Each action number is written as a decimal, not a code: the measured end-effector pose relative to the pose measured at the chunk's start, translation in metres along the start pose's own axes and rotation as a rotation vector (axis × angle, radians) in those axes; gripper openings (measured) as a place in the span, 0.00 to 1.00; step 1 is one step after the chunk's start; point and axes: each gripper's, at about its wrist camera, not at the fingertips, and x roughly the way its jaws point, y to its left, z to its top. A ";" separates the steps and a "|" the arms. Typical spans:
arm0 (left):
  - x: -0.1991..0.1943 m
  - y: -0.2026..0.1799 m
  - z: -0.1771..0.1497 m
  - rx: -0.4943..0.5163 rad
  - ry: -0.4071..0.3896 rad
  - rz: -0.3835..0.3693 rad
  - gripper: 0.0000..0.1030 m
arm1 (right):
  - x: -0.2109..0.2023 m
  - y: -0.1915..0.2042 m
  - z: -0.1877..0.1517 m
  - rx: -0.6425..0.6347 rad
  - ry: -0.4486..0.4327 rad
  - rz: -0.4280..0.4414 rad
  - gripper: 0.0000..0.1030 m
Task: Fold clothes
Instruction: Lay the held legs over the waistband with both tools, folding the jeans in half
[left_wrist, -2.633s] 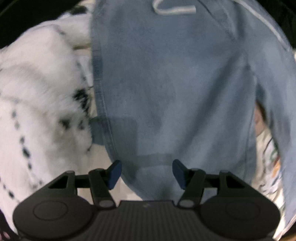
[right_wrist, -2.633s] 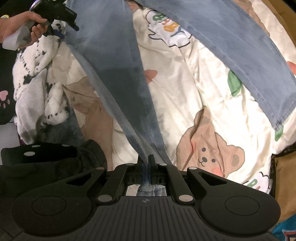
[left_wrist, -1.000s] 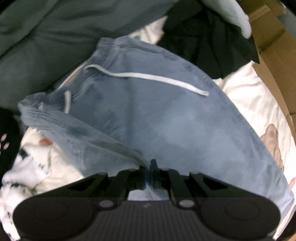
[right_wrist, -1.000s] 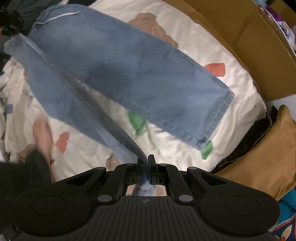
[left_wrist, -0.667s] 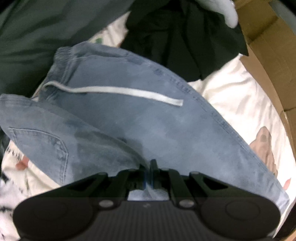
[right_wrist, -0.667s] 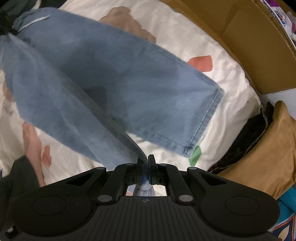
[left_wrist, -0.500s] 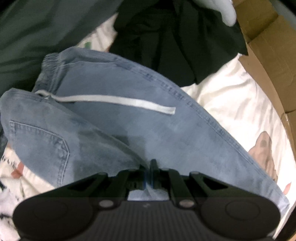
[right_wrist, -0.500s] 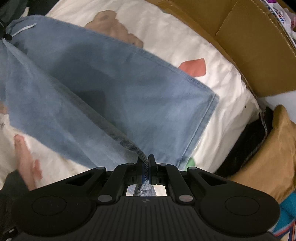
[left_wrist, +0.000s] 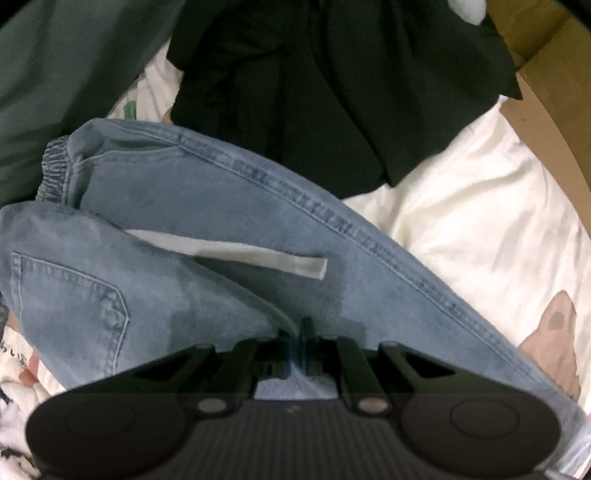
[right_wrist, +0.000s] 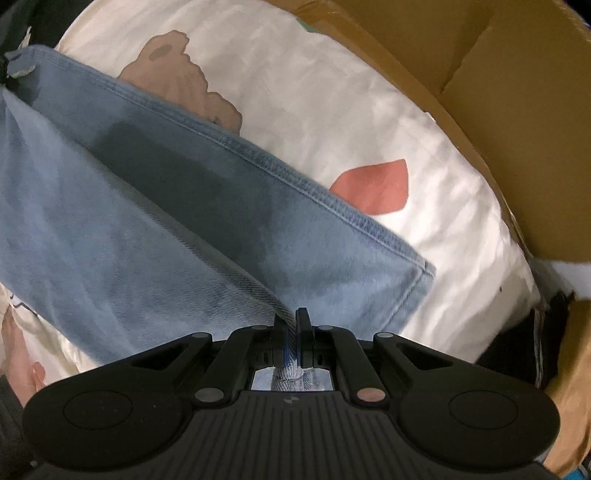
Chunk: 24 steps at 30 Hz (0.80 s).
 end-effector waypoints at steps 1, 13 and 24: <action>0.003 -0.001 0.002 0.004 -0.002 -0.003 0.05 | 0.004 -0.003 0.003 -0.006 0.001 0.007 0.01; 0.013 0.013 0.010 0.184 -0.024 -0.136 0.29 | 0.061 -0.006 -0.005 -0.003 -0.134 -0.026 0.02; -0.032 0.057 0.030 0.523 -0.211 -0.052 0.53 | 0.068 -0.003 -0.022 0.007 -0.243 -0.029 0.03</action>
